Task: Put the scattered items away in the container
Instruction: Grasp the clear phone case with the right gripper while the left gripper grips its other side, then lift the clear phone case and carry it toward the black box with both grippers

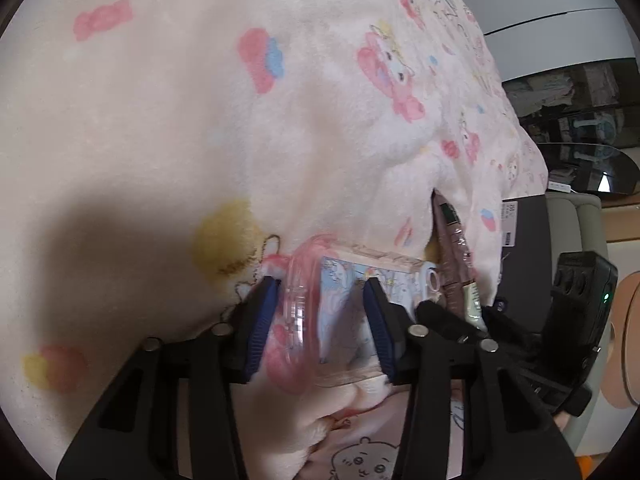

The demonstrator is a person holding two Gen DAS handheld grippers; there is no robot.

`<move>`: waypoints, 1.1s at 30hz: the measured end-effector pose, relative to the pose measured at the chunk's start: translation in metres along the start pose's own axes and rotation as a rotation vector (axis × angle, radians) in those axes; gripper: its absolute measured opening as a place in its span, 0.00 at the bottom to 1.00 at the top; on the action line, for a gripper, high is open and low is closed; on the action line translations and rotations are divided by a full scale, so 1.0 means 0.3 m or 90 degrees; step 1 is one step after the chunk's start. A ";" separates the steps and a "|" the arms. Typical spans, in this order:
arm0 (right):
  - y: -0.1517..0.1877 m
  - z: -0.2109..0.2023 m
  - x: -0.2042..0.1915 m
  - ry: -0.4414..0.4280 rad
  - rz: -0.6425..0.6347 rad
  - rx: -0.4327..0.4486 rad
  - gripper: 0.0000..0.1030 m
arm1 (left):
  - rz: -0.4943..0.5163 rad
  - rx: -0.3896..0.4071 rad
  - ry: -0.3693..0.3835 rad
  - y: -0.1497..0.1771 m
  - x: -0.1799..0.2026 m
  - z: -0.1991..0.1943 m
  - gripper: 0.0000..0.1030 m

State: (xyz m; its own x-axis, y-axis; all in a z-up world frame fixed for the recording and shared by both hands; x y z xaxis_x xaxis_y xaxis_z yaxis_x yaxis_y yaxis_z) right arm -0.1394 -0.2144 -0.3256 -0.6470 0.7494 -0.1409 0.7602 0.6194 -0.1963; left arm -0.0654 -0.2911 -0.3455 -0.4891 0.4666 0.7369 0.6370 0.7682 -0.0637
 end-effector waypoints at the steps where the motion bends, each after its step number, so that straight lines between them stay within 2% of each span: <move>1: 0.006 -0.004 -0.014 -0.008 -0.010 0.004 0.70 | 0.005 0.001 0.002 0.001 0.011 -0.002 0.36; 3: 0.012 -0.026 -0.026 -0.021 -0.009 0.016 0.67 | 0.023 0.011 -0.011 0.007 0.034 -0.020 0.36; 6: 0.011 -0.081 -0.012 -0.053 0.039 0.027 0.60 | 0.032 0.020 0.000 0.018 0.069 -0.060 0.36; 9: 0.018 -0.150 -0.006 -0.095 0.076 0.036 0.58 | 0.058 0.025 0.005 0.033 0.115 -0.108 0.36; 13: 0.059 -0.263 -0.010 -0.088 0.071 0.070 0.58 | 0.099 0.027 0.013 0.063 0.203 -0.149 0.37; 16: 0.104 -0.294 0.036 -0.085 0.082 0.077 0.58 | 0.123 0.018 0.010 0.093 0.259 -0.151 0.37; 19: 0.133 -0.293 0.098 -0.078 0.111 0.082 0.58 | 0.151 -0.006 0.002 0.136 0.336 -0.111 0.37; 23: 0.208 -0.368 0.191 -0.040 0.145 0.105 0.58 | 0.203 -0.032 0.001 0.212 0.455 -0.061 0.37; 28: 0.366 -0.479 0.398 -0.004 0.175 0.121 0.58 | 0.267 -0.079 0.014 0.341 0.611 0.039 0.37; 33: 0.495 -0.499 0.596 0.035 0.235 0.123 0.58 | 0.317 -0.147 0.033 0.491 0.714 0.208 0.40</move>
State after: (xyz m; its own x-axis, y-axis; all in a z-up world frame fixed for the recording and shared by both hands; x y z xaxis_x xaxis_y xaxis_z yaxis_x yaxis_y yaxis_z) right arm -0.1331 0.0465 -0.2346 -0.3246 0.9275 -0.1856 0.9121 0.2550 -0.3210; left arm -0.1134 -0.0506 -0.2390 -0.0689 0.7225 0.6879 0.9008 0.3414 -0.2683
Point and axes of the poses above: each gripper's, at about its wrist camera, not at the fingertips, and z roughly the way its jaws point, x to its right, y to its underside, the point moved 10 cm from there along z, roughly the way its jaws point, and after that the axes turned 10 degrees about y, right-handed, at the moved point
